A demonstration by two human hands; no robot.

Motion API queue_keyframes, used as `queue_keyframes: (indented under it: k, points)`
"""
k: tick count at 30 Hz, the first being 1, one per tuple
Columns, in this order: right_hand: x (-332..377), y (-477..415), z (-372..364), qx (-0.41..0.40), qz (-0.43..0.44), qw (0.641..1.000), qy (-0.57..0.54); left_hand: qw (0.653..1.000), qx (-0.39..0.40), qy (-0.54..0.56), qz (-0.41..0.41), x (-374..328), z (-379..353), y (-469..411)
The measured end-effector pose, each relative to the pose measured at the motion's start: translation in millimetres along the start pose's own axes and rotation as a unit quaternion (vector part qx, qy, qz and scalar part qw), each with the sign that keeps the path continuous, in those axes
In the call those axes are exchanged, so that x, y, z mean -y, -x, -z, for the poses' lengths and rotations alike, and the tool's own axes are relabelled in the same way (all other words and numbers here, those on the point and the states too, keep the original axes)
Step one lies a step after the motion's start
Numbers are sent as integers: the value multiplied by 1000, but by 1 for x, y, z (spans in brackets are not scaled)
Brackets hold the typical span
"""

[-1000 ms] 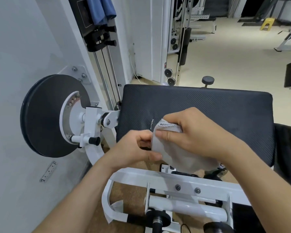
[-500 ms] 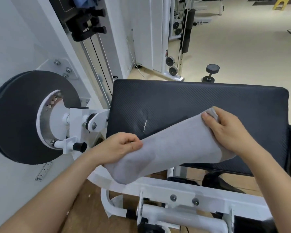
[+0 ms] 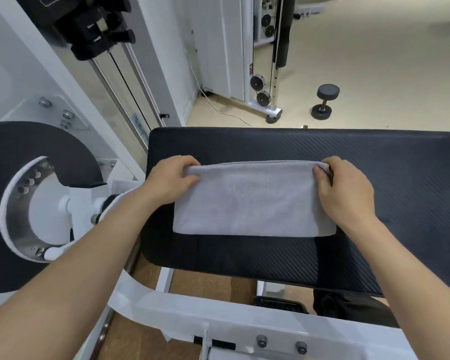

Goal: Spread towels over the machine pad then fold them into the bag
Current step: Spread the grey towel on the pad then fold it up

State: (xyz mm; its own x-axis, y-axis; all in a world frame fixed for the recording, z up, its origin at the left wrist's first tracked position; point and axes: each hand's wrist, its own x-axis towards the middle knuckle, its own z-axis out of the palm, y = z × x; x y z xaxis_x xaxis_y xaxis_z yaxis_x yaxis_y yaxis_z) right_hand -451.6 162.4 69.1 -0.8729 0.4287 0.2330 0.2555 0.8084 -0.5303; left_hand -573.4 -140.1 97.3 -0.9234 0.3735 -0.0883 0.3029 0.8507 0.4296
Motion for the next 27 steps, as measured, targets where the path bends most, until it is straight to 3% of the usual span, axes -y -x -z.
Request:
queue_keyframes:
  k: [4,8,10,12,14,16,20,25,27]
  points:
    - [1,-9,-3,-23,3,1000,1,984,-83,151,42,1,1,-7]
    - [10,-11,-10,-145,30,986,81,967,-256,-2,12,-9,-13,-4]
    - [26,2,-20,-179,116,975,65,947,-310,-52,-74,-22,-33,8]
    - [38,21,-43,-121,220,966,51,945,-268,-95,-161,-36,-66,21]
    - [43,35,-66,-29,256,960,113,963,-180,-138,-143,-41,-94,28]
    - [37,37,-77,31,258,950,174,968,-151,-164,-113,-32,-109,26]
    - [17,23,-67,49,275,935,219,967,-149,-180,-102,-21,-110,20]
    - [-4,5,-45,47,201,952,228,973,-193,-114,50,6,-101,32]
    - [-3,5,-45,45,201,952,228,973,-210,-70,60,7,-96,35]
